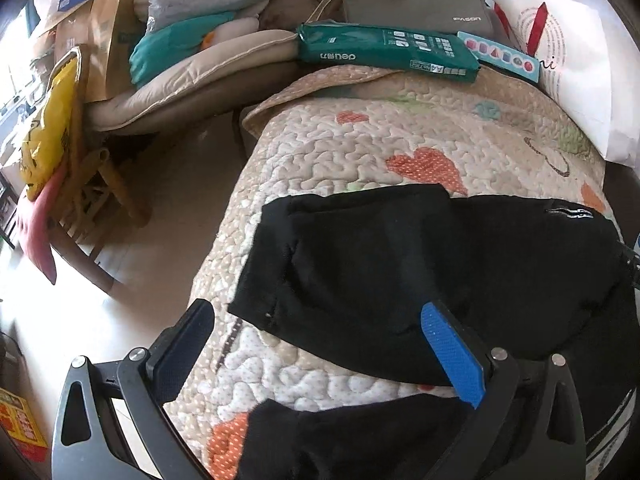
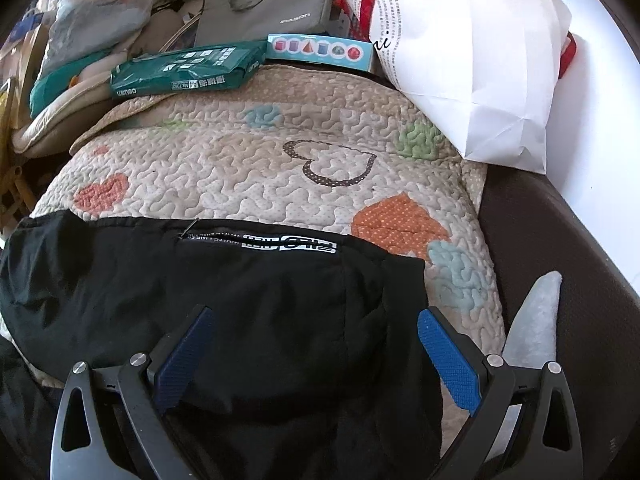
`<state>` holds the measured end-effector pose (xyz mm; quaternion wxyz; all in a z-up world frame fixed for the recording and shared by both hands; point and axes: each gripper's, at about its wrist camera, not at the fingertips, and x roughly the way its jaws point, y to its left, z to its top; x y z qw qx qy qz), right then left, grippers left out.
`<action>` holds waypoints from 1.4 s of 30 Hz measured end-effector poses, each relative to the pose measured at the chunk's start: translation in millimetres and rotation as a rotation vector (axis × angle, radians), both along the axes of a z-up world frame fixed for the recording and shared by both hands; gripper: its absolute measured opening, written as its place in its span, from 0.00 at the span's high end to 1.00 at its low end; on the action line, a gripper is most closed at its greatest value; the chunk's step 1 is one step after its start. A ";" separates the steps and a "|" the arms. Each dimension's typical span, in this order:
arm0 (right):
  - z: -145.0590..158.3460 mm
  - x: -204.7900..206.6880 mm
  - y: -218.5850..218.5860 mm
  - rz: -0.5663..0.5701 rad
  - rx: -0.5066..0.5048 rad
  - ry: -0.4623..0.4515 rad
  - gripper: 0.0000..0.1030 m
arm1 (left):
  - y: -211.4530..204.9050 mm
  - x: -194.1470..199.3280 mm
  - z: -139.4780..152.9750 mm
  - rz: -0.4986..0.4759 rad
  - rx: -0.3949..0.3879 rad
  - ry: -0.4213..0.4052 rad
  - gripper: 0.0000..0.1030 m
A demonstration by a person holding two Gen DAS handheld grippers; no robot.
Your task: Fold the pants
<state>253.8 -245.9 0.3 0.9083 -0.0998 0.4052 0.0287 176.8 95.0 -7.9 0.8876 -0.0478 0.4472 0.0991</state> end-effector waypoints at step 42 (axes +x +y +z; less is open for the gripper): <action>-44.2 106.5 51.7 0.454 0.098 0.258 0.65 | 37.4 109.5 -35.3 -0.210 -0.087 0.086 0.84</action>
